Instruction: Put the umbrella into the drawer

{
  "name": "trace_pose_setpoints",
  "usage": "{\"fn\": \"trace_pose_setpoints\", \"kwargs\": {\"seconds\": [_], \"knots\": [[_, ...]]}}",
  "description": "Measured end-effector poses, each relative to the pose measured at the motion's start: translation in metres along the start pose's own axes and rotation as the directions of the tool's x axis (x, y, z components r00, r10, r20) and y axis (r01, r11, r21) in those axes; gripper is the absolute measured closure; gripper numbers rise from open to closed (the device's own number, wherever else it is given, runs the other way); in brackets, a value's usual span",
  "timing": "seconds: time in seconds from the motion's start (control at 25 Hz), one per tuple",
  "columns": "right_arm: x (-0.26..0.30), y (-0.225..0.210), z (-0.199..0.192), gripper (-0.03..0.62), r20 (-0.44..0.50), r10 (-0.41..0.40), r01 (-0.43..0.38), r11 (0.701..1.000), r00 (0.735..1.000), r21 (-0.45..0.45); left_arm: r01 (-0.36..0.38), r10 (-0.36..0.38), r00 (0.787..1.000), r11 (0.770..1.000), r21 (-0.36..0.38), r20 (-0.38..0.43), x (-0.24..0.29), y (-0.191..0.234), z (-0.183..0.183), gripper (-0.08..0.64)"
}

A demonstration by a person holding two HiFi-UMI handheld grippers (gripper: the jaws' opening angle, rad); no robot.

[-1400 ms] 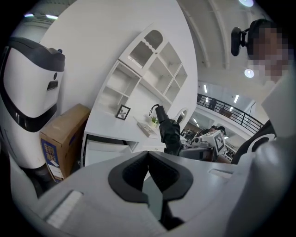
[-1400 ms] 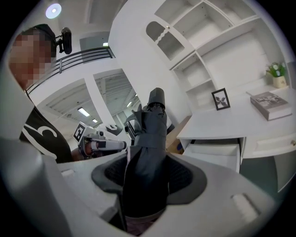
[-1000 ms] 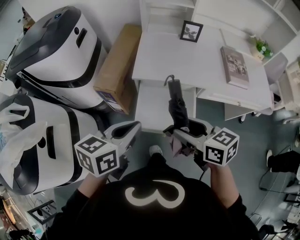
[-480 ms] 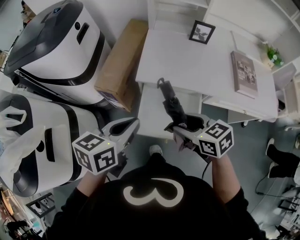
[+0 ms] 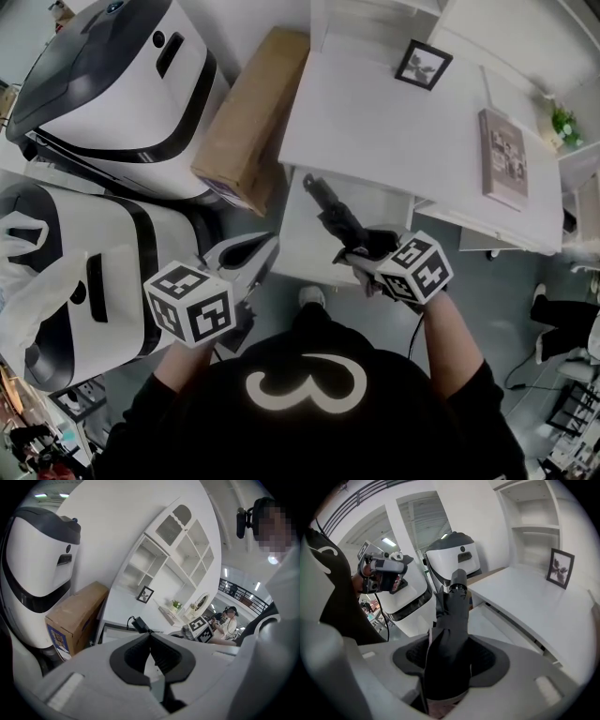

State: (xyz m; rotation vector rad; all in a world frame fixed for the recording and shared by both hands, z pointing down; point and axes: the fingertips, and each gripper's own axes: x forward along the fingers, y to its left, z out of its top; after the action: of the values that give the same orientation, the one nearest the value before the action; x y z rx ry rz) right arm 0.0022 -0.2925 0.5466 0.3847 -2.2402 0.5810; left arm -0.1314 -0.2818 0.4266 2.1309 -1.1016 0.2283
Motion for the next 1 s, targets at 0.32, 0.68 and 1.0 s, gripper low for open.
{"fn": "trace_pose_setpoints", "kwargs": {"seconds": [0.32,0.68,1.0], "knots": [[0.036,-0.021,-0.019,0.364,-0.108,0.018,-0.02,1.0,0.994,-0.011,-0.013,0.013,1.0,1.0,-0.016,-0.017,0.01,0.012,0.001,0.551],[0.076,-0.044,-0.046,0.364,-0.241,-0.016,-0.001,0.998,0.97,-0.069,-0.041,0.04,0.999,0.998,-0.042,-0.034,0.01,0.028,-0.003,0.551],[0.112,-0.069,-0.071,0.364,-0.339,-0.05,0.022,0.996,0.939,-0.086,-0.069,0.066,0.997,0.996,-0.064,-0.051,0.013,0.043,-0.006,0.551]]}}
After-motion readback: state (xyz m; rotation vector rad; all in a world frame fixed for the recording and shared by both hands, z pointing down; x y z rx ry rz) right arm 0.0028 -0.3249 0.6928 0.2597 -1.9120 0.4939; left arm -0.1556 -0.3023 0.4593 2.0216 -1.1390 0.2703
